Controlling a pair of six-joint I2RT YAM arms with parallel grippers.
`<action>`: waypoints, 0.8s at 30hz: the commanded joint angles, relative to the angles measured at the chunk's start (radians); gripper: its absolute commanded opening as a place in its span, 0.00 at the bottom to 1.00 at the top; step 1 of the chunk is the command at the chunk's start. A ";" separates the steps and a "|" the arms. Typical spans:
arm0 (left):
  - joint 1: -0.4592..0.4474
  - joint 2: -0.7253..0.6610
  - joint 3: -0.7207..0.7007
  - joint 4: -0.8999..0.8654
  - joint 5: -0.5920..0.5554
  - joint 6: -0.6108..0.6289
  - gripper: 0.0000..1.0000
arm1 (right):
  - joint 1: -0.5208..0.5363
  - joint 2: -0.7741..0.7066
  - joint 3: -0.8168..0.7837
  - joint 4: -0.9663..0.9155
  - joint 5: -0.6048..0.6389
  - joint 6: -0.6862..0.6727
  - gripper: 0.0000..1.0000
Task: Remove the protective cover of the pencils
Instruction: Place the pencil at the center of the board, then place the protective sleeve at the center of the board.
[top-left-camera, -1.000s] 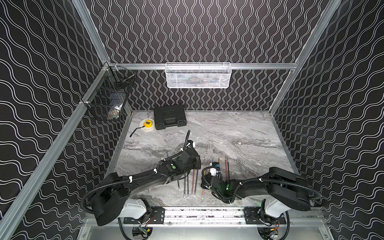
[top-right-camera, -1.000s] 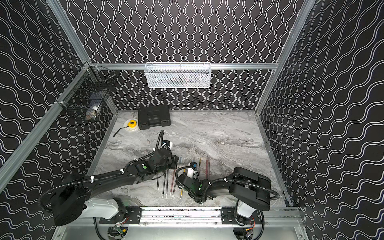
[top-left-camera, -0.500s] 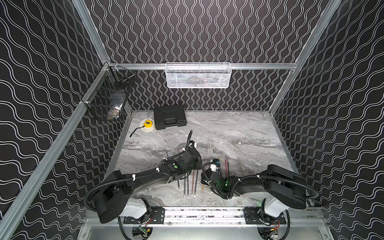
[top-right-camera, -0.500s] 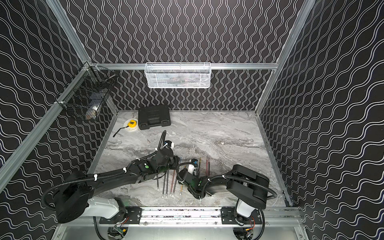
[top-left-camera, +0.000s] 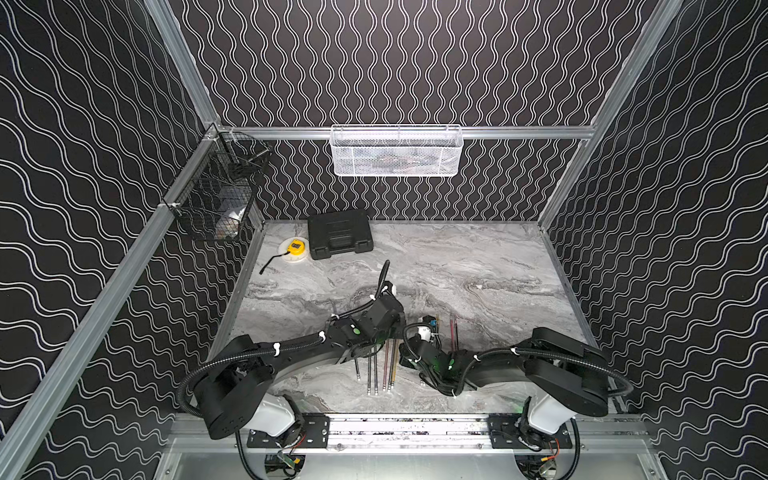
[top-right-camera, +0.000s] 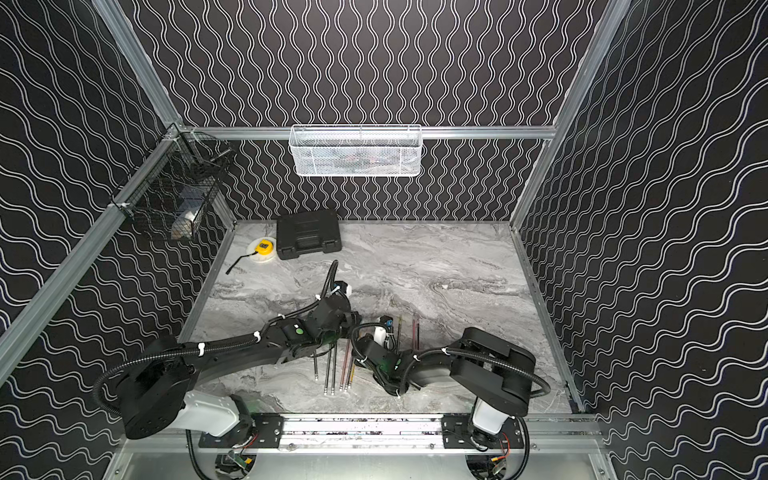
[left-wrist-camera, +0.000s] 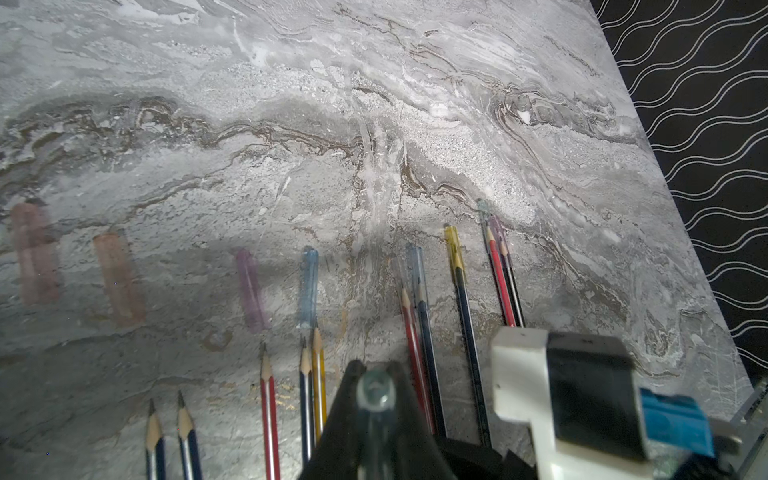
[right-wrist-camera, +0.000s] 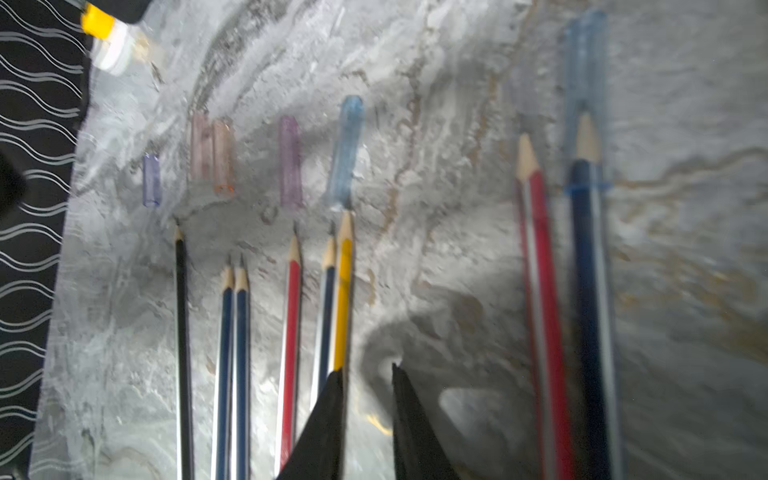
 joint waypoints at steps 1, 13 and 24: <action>0.000 0.013 0.010 0.003 -0.006 0.007 0.02 | 0.002 -0.052 -0.022 -0.118 -0.016 -0.012 0.23; -0.021 0.210 0.143 -0.085 -0.002 0.047 0.02 | 0.003 -0.253 -0.108 -0.204 0.061 -0.004 0.26; -0.024 0.383 0.262 -0.175 -0.057 0.062 0.05 | 0.002 -0.274 -0.117 -0.234 0.082 -0.002 0.28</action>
